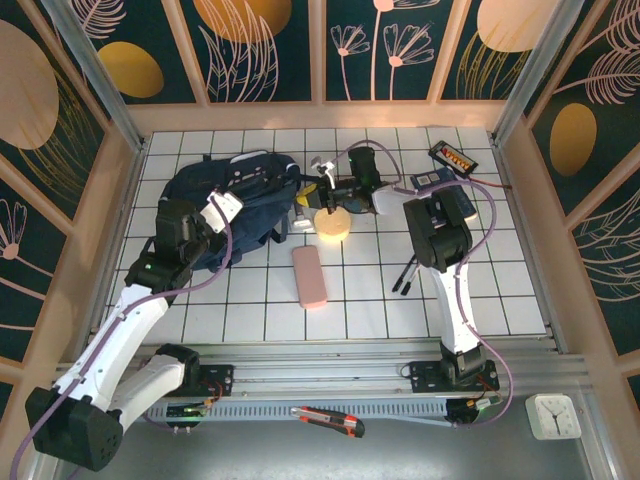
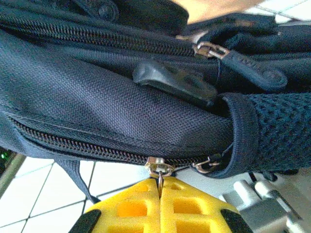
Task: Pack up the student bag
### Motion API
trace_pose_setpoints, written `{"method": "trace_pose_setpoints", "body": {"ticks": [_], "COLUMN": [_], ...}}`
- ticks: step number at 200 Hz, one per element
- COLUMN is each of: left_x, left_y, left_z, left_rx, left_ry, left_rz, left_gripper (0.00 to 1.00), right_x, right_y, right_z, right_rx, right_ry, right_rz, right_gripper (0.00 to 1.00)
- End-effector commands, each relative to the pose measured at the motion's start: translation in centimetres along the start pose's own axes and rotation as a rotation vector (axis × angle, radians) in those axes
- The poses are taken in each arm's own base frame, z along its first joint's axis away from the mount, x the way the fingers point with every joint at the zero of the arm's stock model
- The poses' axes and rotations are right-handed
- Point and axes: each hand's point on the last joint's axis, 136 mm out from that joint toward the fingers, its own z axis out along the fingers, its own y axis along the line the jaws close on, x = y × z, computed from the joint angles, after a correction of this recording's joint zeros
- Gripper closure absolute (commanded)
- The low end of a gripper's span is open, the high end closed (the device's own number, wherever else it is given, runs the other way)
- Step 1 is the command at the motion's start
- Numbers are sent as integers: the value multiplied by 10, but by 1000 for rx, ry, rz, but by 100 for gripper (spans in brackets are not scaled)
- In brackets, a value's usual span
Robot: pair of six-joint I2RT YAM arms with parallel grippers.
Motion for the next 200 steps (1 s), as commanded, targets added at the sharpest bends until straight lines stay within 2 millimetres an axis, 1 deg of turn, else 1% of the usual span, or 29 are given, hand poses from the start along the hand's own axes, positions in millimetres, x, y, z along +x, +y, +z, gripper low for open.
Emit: {"method": "trace_pose_setpoints", "body": {"ticks": [1,9,23,41,50,65,76,88,90,96,121,141,152,171,189,200], "left_x": [-26,-27,-26,-25,-23,-21,-20,-21,-21,-22,-21,-20,-19,-16,-11,-6], "left_y": [22,18,9,4,5,5,3,-1,-1,-3,-14,-23,-28,-24,-13,-10], "left_z": [-5,-3,-1,1,2,4,6,7,8,8,13,15,17,19,21,22], "left_rx": [-77,-56,-16,4,-3,-9,4,19,20,23,48,72,82,54,-8,-35], "left_ry": [-80,-89,-99,-107,-101,-91,-84,-88,-91,-97,-94,-95,-91,-76,-47,-24], "left_rz": [40,41,46,42,42,47,54,58,58,62,66,61,66,66,55,56], "left_gripper": [100,100,100,100,100,100,100,100,100,100,100,100,100,100,100,100], "right_x": [1,2,-3,-15,-20,-25,-26,-26,-25,-25,-20,-25,-27,-30,-36,-34], "right_y": [19,19,19,21,26,42,53,57,63,68,78,81,83,84,98,104], "right_z": [0,0,0,0,1,4,6,4,9,11,17,18,16,2,-14,-21], "right_rx": [8,16,47,98,109,123,121,133,123,119,134,174,192,246,257,259], "right_ry": [153,173,176,178,186,217,245,262,273,288,359,384,398,419,413,407], "right_rz": [-23,-5,21,60,61,45,45,58,57,57,69,88,105,143,141,150], "right_gripper": [100,100,100,100,100,100,100,100,100,100,100,100,100,100,100,100]}}
